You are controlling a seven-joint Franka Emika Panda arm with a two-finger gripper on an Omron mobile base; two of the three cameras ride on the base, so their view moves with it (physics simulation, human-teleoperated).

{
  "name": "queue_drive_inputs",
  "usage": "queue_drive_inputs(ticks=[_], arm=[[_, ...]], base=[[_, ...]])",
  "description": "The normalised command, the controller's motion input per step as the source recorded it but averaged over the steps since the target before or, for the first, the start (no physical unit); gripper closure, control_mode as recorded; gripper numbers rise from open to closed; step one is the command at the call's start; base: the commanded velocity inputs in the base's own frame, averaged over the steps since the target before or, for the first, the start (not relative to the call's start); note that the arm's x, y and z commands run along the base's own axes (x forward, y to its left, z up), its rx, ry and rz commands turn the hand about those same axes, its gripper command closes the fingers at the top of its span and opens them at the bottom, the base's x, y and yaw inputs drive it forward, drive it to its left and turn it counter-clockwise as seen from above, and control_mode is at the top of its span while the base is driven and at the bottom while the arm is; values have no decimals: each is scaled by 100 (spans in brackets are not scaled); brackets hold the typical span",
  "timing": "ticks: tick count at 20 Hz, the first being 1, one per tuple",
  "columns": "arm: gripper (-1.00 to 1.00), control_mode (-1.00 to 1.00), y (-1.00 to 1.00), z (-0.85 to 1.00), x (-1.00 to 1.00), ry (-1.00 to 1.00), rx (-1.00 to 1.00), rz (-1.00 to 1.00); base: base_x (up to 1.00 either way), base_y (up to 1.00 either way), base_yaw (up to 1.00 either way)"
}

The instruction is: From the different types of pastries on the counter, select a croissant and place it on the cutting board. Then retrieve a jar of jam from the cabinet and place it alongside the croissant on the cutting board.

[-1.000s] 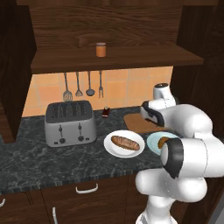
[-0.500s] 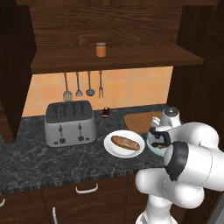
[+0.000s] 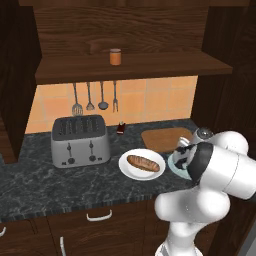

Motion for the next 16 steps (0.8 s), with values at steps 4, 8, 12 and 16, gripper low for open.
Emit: queue_drive_inputs(ticks=[4, 8, 12, 16], arm=[[-100, -100, 17, -49, 34, 2, -1, 0], [100, -100, 11, -64, 20, 2, -2, 0], [100, -100, 0, -1, 0, 9, 0, 0], [100, -100, 0, 46, 5, 10, -1, 3]], base=[[0, 0, 0], [0, 0, 0], [0, 0, 0], [0, 0, 0]])
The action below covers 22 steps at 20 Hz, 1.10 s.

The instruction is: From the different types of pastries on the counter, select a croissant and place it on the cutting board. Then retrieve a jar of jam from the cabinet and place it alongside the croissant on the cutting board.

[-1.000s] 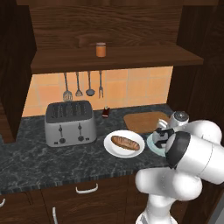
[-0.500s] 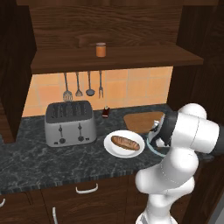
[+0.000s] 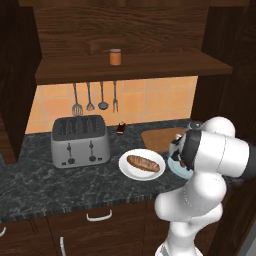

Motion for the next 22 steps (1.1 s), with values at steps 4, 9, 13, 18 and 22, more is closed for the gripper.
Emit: queue_drive_inputs(ticks=[4, 9, 13, 18, 22], arm=[[100, -100, -1, 100, 26, 1, -11, 1], [100, -100, -7, 31, 16, 0, 7, 0], [100, -100, 0, 28, 100, 12, 33, -9], [100, -100, 3, 5, 56, 3, 4, -8], [100, -100, 14, -42, 100, -2, -14, -4]], base=[[0, 0, 0], [0, 0, 0], [0, 0, 0], [0, 0, 0], [0, 0, 0]])
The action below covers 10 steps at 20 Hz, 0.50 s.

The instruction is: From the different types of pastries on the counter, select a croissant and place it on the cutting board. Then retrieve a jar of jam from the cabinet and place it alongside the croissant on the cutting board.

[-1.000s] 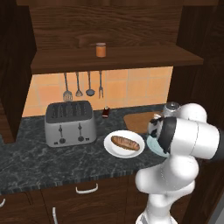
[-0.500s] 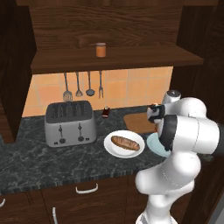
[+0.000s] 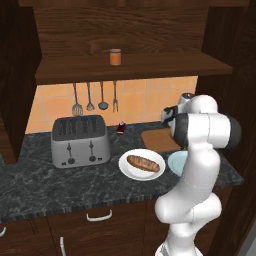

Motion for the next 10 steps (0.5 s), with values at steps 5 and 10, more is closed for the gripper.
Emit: queue_drive_inputs(ticks=[5, 10], arm=[[100, -100, 4, -31, 50, -4, -4, 0], [100, -100, 0, -95, 63, -5, -3, 0]], base=[[0, 0, 0], [0, 0, 0]])
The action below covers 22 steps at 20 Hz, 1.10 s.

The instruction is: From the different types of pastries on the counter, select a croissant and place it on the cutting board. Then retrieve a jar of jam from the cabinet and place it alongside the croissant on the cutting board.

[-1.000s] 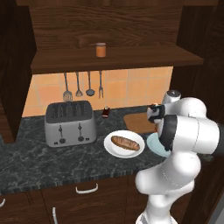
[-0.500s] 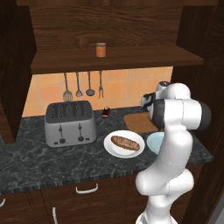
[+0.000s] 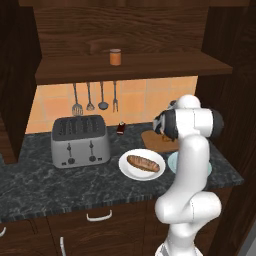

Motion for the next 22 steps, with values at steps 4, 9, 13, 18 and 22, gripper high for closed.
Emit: queue_drive_inputs(ticks=[4, 9, 13, 18, 22], arm=[[-100, -100, -4, -4, 13, 4, 0, 0], [-100, -100, -29, 20, 1, 23, 4, 0], [-100, -100, -1, 0, 26, 21, 0, 0], [-100, -100, 0, 15, 18, -3, 0, 0], [-100, -100, 0, 67, -23, -29, 0, 6]], base=[[0, 0, 0], [0, 0, 0], [0, 0, 0], [0, 0, 0], [0, 0, 0]])
